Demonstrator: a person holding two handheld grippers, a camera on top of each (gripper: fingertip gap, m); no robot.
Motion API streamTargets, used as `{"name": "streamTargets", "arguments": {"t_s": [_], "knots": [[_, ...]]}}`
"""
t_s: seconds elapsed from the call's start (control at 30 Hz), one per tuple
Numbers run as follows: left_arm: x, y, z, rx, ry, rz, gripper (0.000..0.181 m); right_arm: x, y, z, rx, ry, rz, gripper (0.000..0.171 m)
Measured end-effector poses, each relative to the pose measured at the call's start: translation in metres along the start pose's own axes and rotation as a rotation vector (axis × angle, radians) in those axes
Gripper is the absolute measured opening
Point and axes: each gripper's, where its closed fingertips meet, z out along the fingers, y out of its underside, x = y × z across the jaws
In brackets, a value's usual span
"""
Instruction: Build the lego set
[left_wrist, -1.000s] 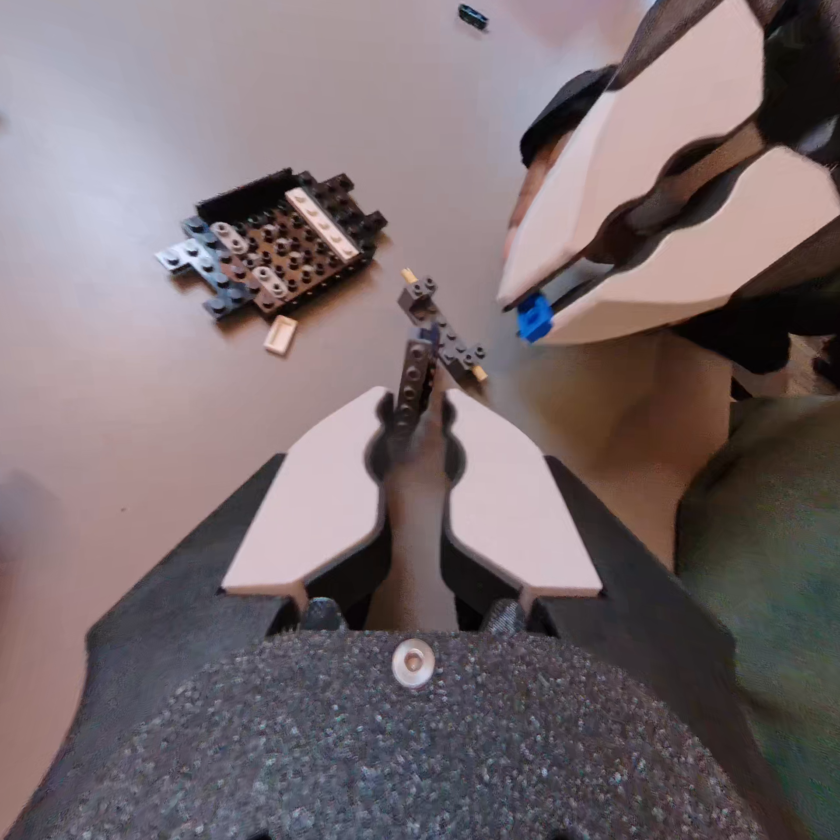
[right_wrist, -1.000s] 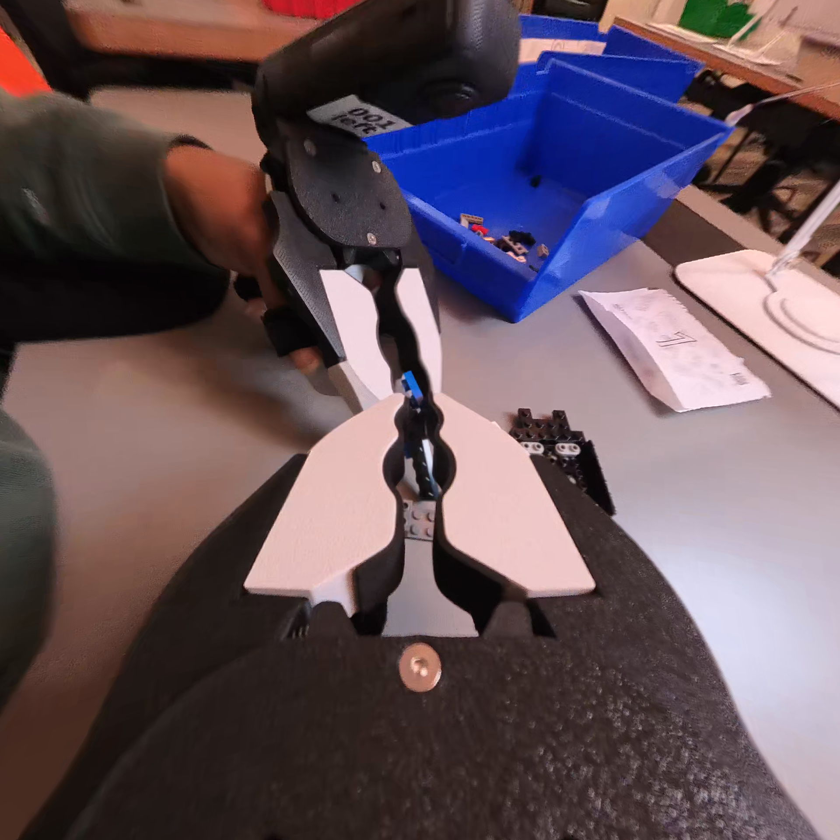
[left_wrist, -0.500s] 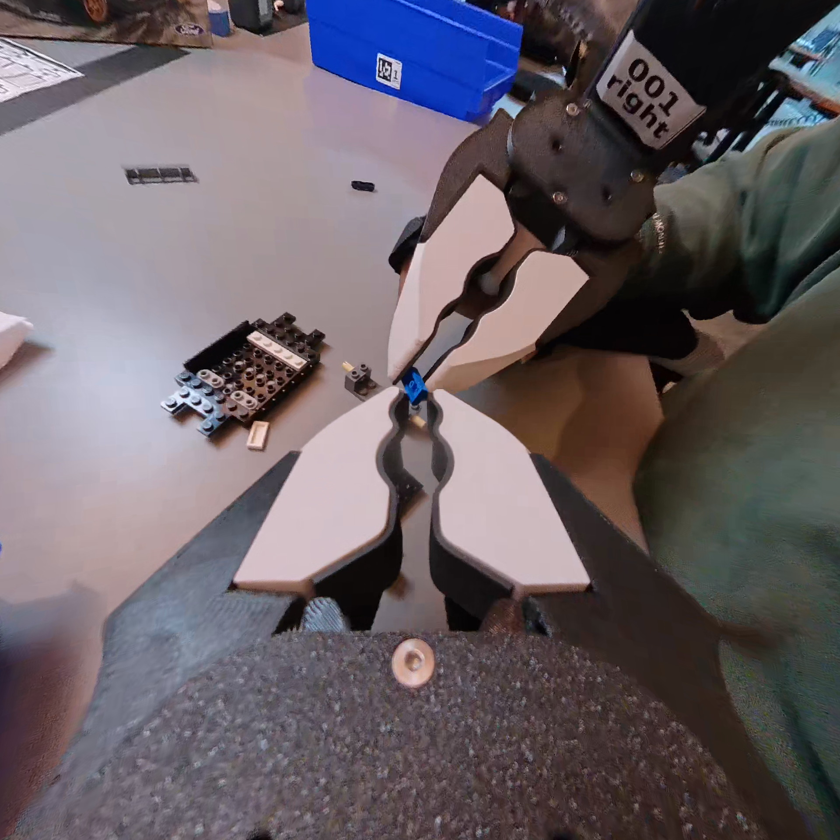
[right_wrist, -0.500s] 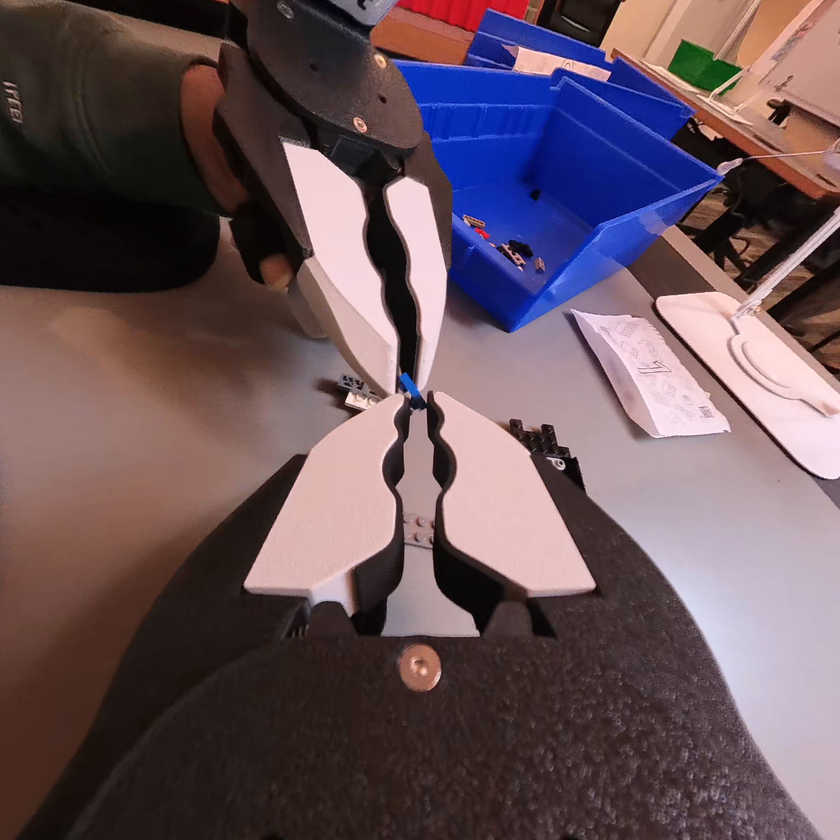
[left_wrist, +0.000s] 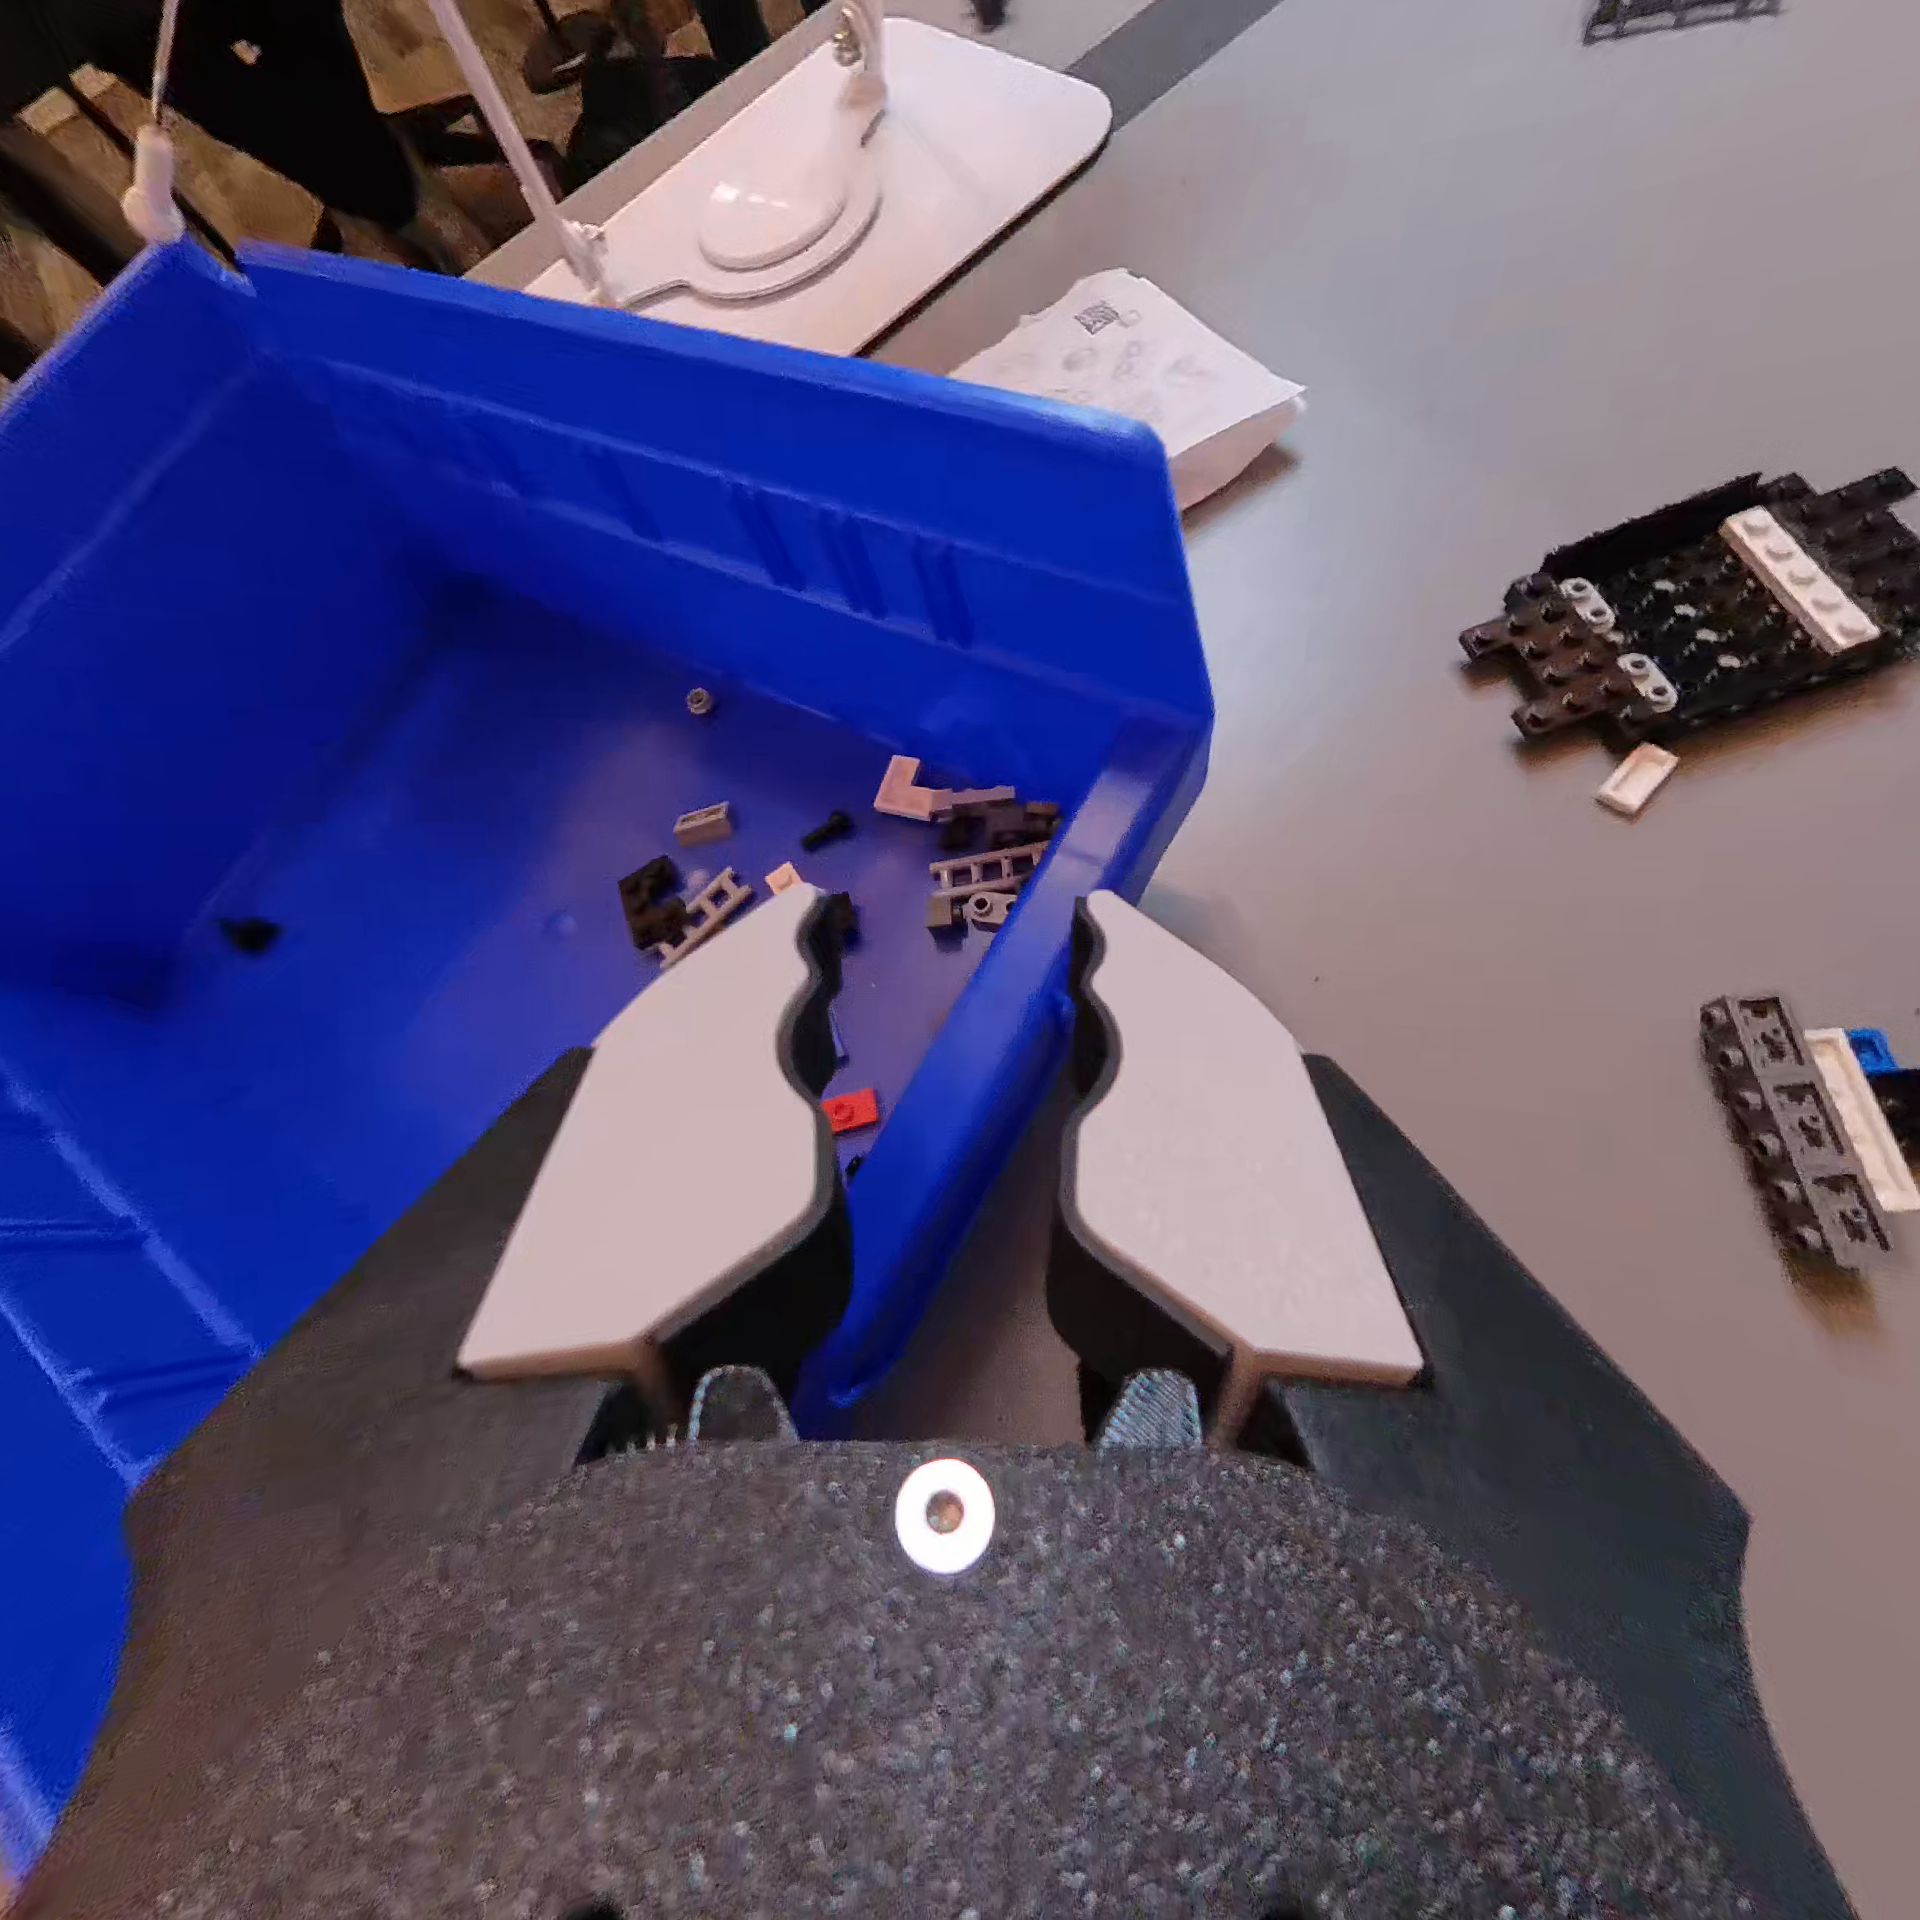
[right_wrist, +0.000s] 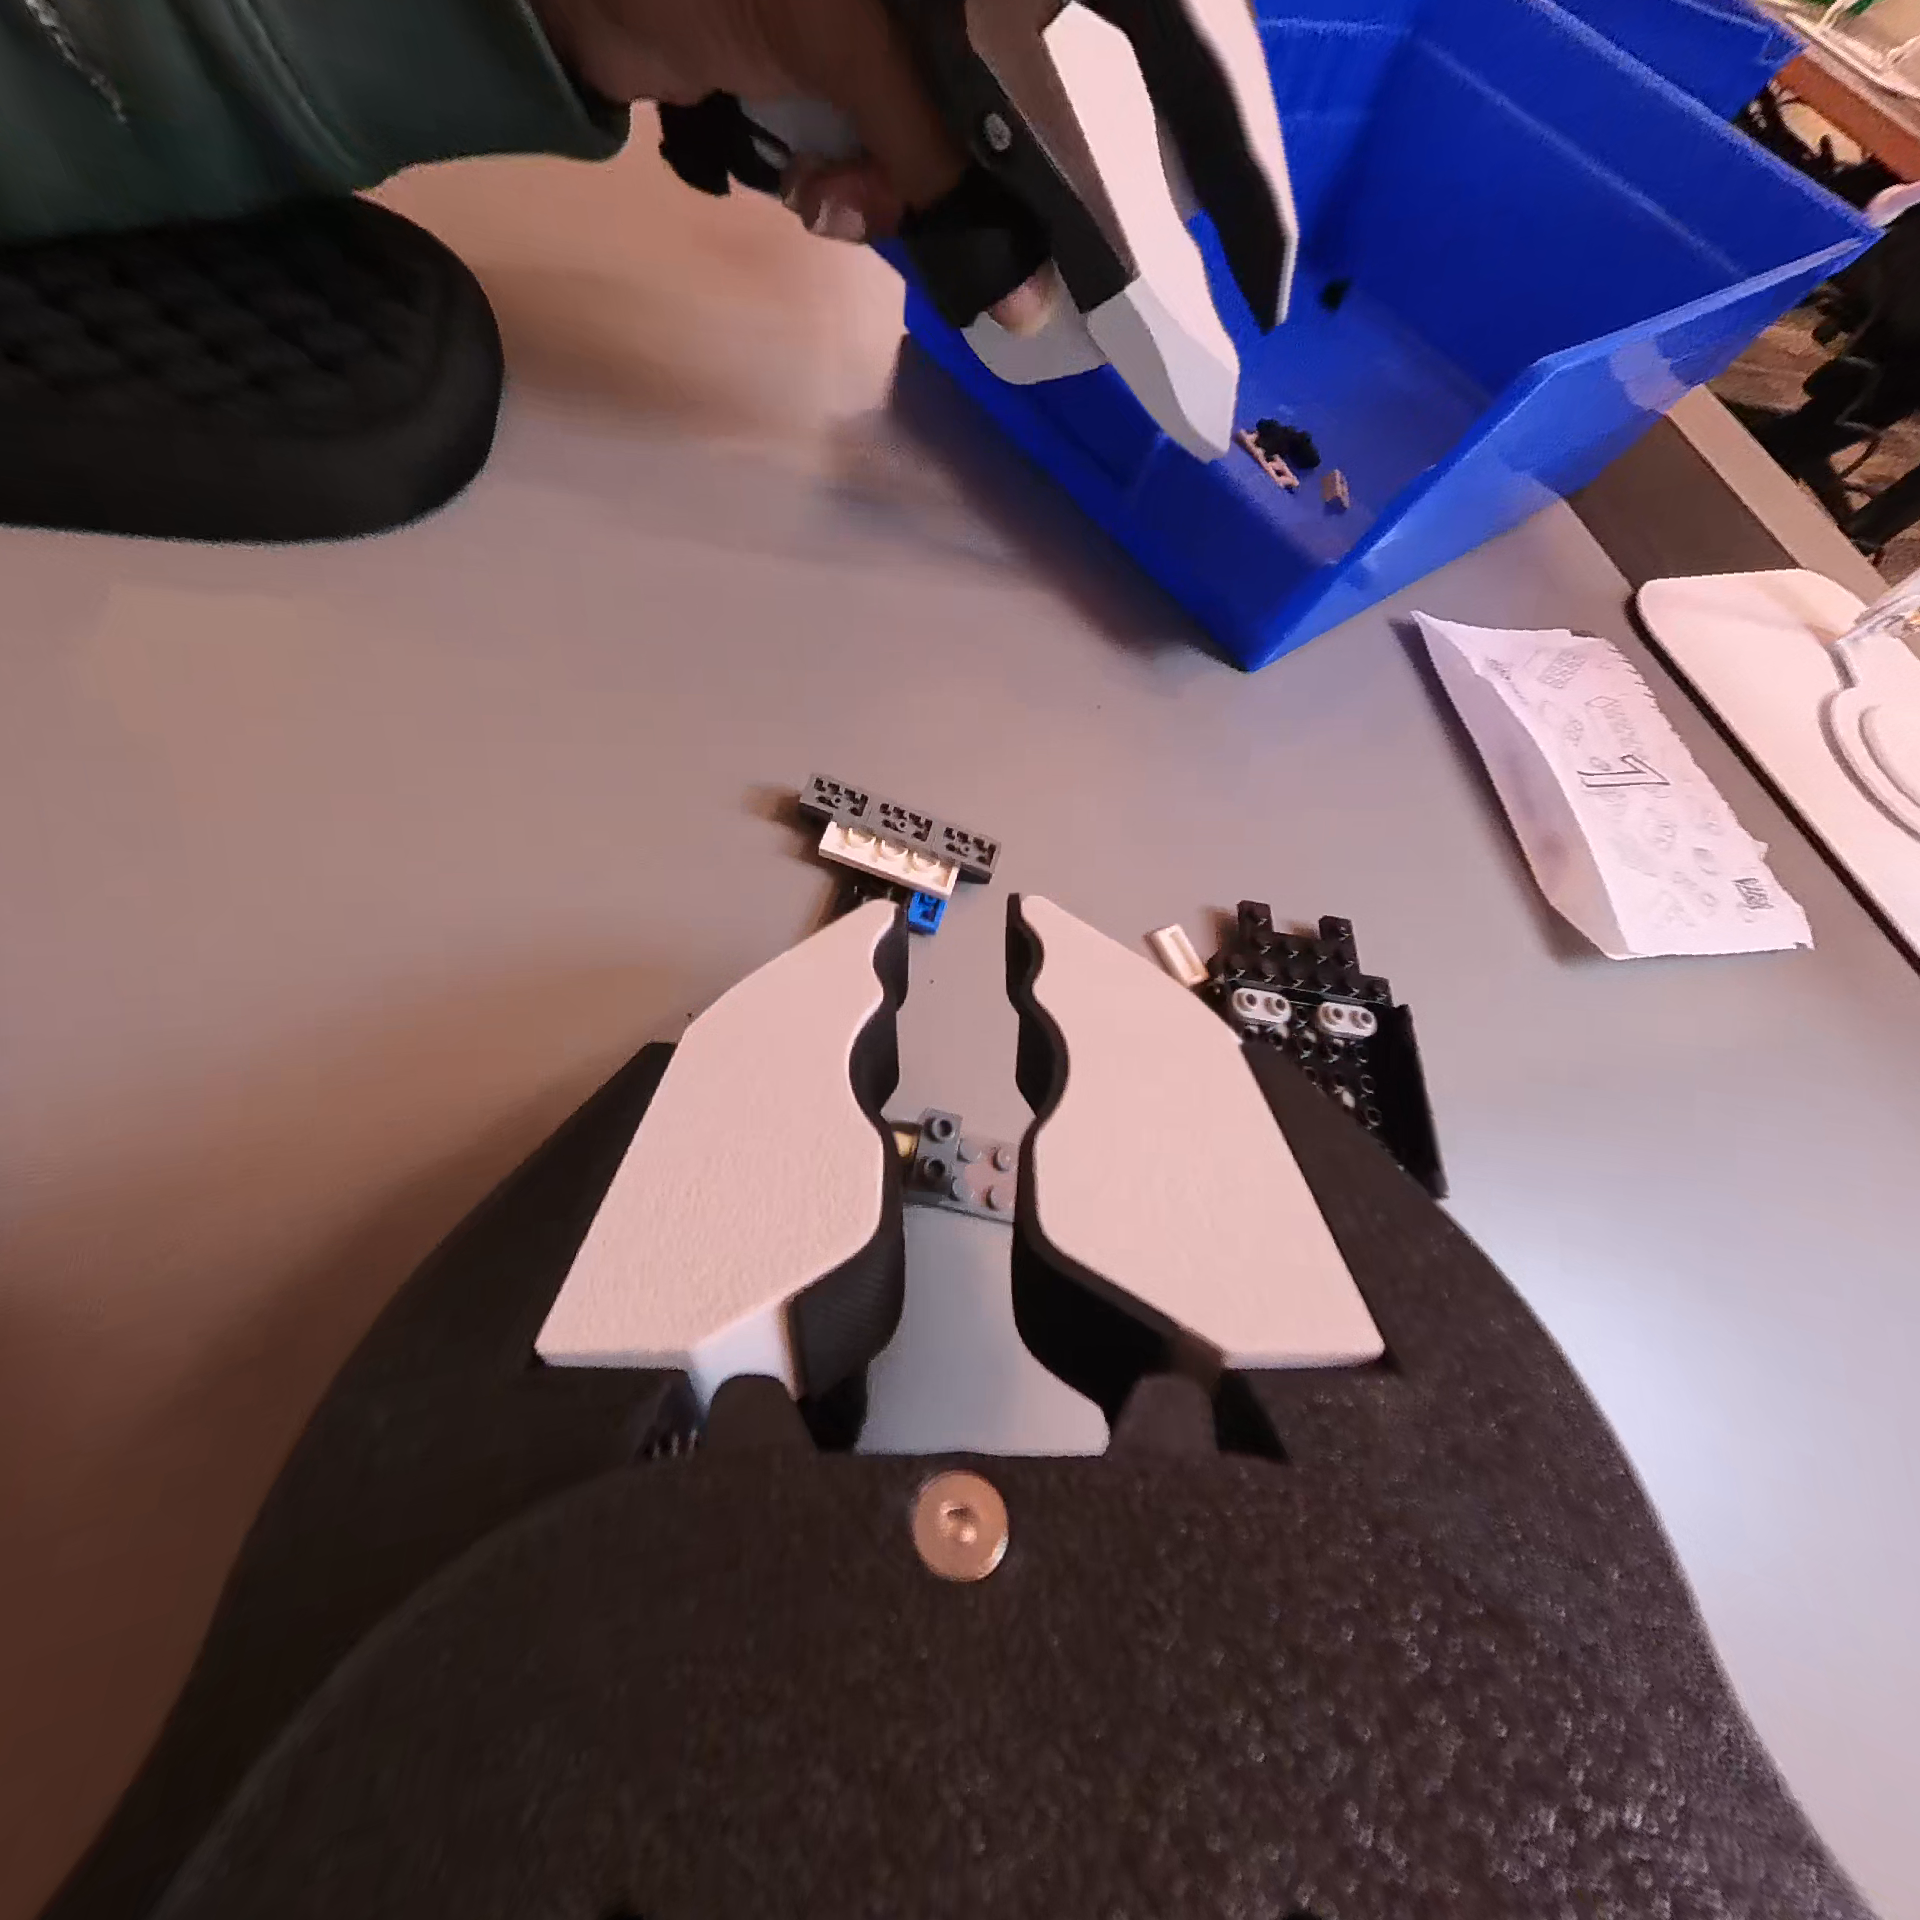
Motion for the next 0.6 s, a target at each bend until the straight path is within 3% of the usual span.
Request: {"name": "streamTargets", "arguments": {"t_s": [0.1,0.2,0.23,0.33,0.47,0.6], "knots": [[0.012,-0.005,-0.006,0.045,0.044,0.087,0.046,-0.001,0.002,0.000,-0.011,-0.014,0.022,0.018],[0.060,-0.012,-0.022,0.122,0.292,0.147,0.014,-0.007,0.006,0.004,-0.051,-0.065,0.086,0.025],[0.080,-0.010,-0.026,0.105,0.410,0.123,0.013,-0.009,0.006,0.005,-0.062,-0.076,0.098,0.027],[0.129,0.016,-0.031,-0.069,0.664,0.087,0.030,-0.011,0.007,0.008,-0.075,-0.074,0.080,0.028],[0.153,0.038,-0.021,-0.189,0.715,0.103,0.035,-0.008,0.010,0.008,-0.081,-0.064,0.080,0.028],[0.166,0.032,-0.019,-0.152,0.711,0.184,0.021,-0.003,0.009,0.006,-0.064,-0.051,0.107,0.028]]}}
